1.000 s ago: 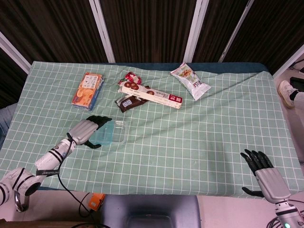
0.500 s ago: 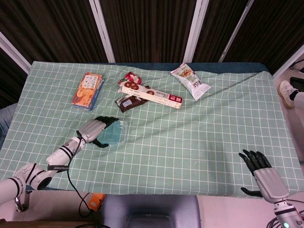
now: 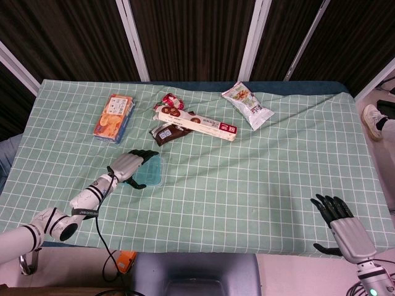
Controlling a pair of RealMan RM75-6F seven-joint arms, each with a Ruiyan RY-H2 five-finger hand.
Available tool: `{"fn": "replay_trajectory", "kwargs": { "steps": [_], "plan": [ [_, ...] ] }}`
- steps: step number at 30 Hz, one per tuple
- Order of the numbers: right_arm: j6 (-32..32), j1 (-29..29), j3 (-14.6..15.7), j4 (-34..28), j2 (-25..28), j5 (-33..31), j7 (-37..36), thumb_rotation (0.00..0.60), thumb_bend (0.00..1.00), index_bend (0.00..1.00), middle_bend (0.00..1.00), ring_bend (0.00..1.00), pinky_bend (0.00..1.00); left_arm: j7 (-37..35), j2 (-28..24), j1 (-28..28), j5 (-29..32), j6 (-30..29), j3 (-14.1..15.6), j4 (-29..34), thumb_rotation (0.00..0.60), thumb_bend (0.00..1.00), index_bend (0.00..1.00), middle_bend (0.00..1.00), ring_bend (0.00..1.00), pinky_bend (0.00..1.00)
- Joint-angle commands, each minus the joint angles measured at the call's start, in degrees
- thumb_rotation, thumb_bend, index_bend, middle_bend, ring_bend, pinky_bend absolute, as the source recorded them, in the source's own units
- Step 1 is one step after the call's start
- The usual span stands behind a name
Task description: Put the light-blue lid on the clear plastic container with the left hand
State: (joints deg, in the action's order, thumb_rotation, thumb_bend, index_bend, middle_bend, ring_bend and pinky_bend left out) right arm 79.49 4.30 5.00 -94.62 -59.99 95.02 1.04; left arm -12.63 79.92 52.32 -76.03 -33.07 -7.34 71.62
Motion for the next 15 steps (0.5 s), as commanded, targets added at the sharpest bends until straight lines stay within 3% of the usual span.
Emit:
{"fn": "replay_trajectory", "kwargs": {
  "steps": [1,15],
  "plan": [
    [0.02,0.00,0.04,0.02,0.02,0.04,-0.05,0.600,0.18,0.01,0.15,0.00,0.00,0.92,0.32,0.32,0.64,0.32,0.04,-0.11,0.600,0.35,0.00,0.47,0.44,0.43],
    [0.33,0.00,0.15,0.17,0.23,0.28,-0.72,0.600,0.18,0.01,0.15,0.00,0.00,3.58,0.52,1.22,2.84,-0.02,-0.54,1.10,0.600,0.35,0.00,0.47,0.44,0.42]
  ]
}}
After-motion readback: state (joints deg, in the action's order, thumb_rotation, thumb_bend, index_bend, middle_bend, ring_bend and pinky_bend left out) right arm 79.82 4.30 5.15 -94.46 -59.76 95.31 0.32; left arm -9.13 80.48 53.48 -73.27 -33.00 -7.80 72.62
